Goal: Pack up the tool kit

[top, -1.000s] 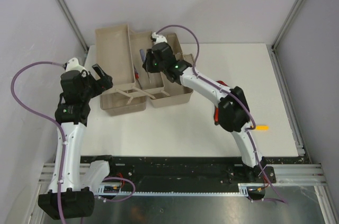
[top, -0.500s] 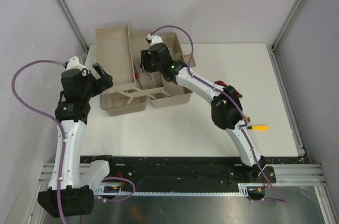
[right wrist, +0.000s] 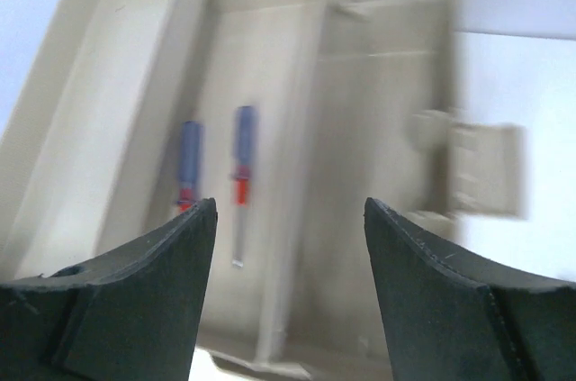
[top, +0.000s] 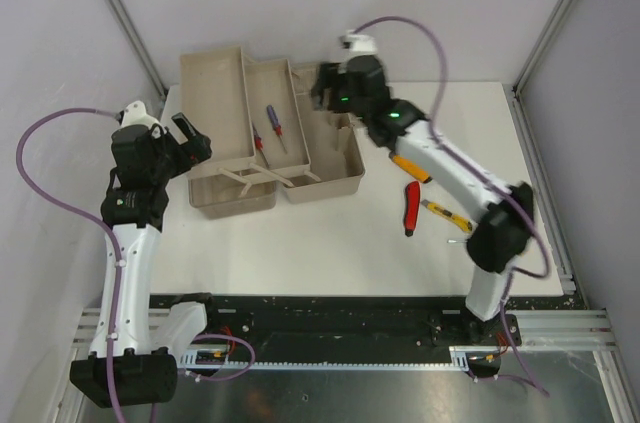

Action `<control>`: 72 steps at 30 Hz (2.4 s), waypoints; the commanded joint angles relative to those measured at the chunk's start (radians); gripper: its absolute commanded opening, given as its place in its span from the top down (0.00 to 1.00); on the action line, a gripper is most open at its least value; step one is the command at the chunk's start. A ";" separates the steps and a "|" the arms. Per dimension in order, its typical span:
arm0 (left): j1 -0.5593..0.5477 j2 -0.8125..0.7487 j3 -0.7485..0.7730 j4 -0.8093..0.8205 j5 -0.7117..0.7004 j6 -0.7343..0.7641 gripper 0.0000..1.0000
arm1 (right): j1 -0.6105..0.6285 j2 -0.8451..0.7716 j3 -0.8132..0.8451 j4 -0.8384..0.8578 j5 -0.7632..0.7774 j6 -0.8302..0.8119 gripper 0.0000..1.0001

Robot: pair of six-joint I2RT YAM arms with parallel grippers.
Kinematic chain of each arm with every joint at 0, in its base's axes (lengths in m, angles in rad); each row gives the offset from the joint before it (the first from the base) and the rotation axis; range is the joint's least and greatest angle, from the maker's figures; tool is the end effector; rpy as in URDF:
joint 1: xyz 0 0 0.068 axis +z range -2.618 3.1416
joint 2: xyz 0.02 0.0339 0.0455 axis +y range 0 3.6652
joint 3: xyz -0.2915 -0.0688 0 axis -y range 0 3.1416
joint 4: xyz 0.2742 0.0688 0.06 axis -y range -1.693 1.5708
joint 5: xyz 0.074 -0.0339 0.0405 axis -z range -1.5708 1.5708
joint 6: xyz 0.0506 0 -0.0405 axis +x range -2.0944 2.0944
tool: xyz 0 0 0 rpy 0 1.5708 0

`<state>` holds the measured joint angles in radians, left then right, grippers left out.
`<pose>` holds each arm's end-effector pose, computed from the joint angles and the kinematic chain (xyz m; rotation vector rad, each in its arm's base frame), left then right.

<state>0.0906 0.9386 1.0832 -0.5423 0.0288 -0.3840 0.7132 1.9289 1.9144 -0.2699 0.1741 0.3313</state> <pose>0.2245 0.0189 0.3993 -0.4459 1.9239 -0.2200 0.3960 0.3310 0.4078 -0.2367 1.8740 0.5622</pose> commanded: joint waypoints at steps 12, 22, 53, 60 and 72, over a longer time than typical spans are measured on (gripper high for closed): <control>-0.013 0.014 0.045 0.013 0.060 0.002 0.00 | -0.497 -0.602 -0.719 -0.509 0.255 0.560 0.26; -0.014 -0.001 0.019 0.014 0.045 0.003 0.00 | -0.807 -0.795 -1.021 -0.631 0.105 0.805 0.38; -0.017 0.001 0.006 0.001 -0.023 0.025 0.01 | -0.929 -0.453 -1.151 -0.475 0.216 0.866 0.54; -0.017 -0.001 0.012 -0.003 -0.025 0.031 0.01 | -0.929 -0.546 -1.151 -0.457 0.266 0.828 0.99; -0.016 0.005 0.026 -0.011 -0.049 -0.003 0.01 | -0.682 -0.787 -0.882 -0.253 0.234 0.481 1.00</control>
<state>0.0803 0.9466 1.0863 -0.5529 0.0048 -0.3828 -0.1062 1.1717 0.8715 -0.6659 0.4049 0.9798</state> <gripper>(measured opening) 0.994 0.111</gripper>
